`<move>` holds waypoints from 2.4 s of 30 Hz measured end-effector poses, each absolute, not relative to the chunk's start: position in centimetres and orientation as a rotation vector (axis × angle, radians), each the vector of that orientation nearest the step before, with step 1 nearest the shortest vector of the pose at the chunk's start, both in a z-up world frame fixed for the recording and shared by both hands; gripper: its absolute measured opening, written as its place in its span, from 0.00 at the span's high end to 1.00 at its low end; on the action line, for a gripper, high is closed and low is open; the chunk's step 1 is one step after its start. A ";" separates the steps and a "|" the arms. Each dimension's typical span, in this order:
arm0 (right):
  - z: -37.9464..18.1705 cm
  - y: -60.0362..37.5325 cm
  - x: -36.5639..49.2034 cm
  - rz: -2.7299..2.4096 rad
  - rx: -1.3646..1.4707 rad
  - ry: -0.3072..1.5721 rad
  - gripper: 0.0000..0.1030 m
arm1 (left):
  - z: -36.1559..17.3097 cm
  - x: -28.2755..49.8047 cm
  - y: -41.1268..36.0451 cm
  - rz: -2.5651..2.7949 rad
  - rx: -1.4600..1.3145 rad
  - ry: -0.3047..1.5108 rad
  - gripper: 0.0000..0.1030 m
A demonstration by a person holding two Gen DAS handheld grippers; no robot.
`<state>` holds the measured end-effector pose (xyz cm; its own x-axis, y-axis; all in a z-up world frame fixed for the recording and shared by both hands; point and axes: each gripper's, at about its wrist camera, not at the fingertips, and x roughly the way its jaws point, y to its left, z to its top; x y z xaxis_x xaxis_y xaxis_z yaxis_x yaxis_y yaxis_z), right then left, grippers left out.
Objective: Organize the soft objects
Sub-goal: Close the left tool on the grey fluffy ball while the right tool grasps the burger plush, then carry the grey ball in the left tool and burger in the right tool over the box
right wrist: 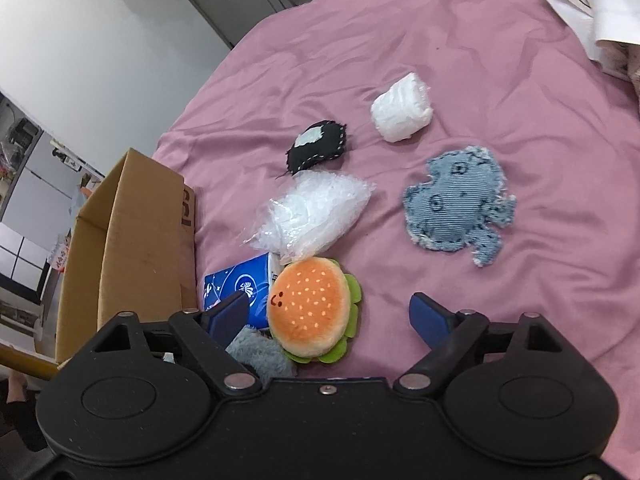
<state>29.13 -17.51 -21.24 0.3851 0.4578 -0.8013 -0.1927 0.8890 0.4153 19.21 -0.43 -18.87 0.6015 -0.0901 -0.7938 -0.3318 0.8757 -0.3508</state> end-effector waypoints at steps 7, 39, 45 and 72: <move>-21.6 -16.7 28.9 0.428 0.219 1.098 0.37 | -18.3 18.3 -0.2 0.152 -0.510 0.916 0.36; -14.3 -19.2 25.0 0.477 0.314 0.889 0.66 | -8.8 15.6 1.5 0.112 -0.383 0.806 0.36; -12.6 -18.7 24.4 0.506 0.323 0.841 0.66 | -7.2 15.5 2.6 0.119 -0.357 0.783 0.36; -10.6 -15.4 25.4 0.520 0.402 0.724 0.67 | -6.4 17.6 9.4 0.163 -0.359 0.739 0.36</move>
